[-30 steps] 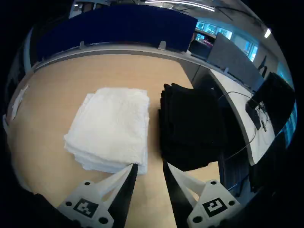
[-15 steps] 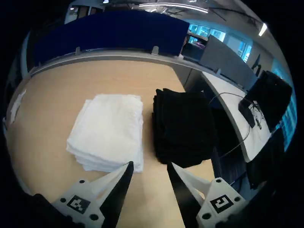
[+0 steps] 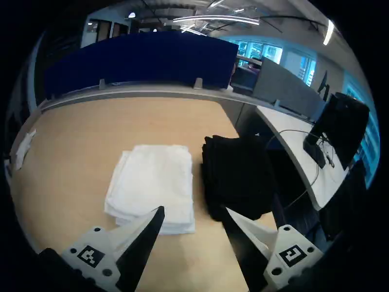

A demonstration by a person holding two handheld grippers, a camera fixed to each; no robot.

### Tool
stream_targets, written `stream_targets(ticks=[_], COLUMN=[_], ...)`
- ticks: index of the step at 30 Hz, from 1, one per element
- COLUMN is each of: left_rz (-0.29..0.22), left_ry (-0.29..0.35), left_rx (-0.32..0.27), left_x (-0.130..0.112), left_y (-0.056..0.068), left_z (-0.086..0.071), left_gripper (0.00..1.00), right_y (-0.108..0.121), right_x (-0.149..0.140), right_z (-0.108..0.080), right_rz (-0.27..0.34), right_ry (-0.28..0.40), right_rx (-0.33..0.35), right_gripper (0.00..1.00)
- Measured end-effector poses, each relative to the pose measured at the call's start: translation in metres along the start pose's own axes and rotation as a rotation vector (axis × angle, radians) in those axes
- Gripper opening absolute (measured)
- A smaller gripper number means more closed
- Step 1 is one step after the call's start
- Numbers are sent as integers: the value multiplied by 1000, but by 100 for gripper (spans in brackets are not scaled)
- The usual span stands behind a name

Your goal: Fold towel

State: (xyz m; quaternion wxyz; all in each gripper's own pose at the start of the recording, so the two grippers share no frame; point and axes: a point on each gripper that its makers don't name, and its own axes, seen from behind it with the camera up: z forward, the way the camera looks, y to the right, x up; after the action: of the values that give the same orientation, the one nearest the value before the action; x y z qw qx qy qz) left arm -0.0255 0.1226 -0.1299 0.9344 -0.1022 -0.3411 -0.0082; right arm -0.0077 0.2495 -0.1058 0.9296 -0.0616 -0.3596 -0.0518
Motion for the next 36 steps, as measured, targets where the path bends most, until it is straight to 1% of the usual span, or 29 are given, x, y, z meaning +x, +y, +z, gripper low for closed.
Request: stream_targets(ticks=[3,6,13,20,22,24,26,31,36], left_rz=[0,-1,0,10,9,7,3,12,22], left_ry=[8,17,41,70,80,92,109,171,258], left_rx=[0,1,-3,-9,-11,-11,-9,9,31], left_x=[2,5,15,26,29,32,37,53,77], left_y=[-3,-6,-12,-15,-16,-17,-19,-26,-36], left_z=[0,0,0,3,3,4,4,3,-2], left_gripper=[90,90,90,90,90,90,90,90,90], right_y=[-8,-20,-45,-71,-80,-88,-95,-106,-120], right_x=[9,25,65,103,115,126,134,146,157], right_z=[-4,-12,-38,-67,-76,-84,-89,-94,-100], right_rz=[2,6,32,44,45,47,49,66,80], right_ry=[37,97,245,376,415,450,480,513,539], right_rx=[12,32,63,98,109,119,126,137,150], right_gripper=[88,88,88,88,91,97,100,100,100])
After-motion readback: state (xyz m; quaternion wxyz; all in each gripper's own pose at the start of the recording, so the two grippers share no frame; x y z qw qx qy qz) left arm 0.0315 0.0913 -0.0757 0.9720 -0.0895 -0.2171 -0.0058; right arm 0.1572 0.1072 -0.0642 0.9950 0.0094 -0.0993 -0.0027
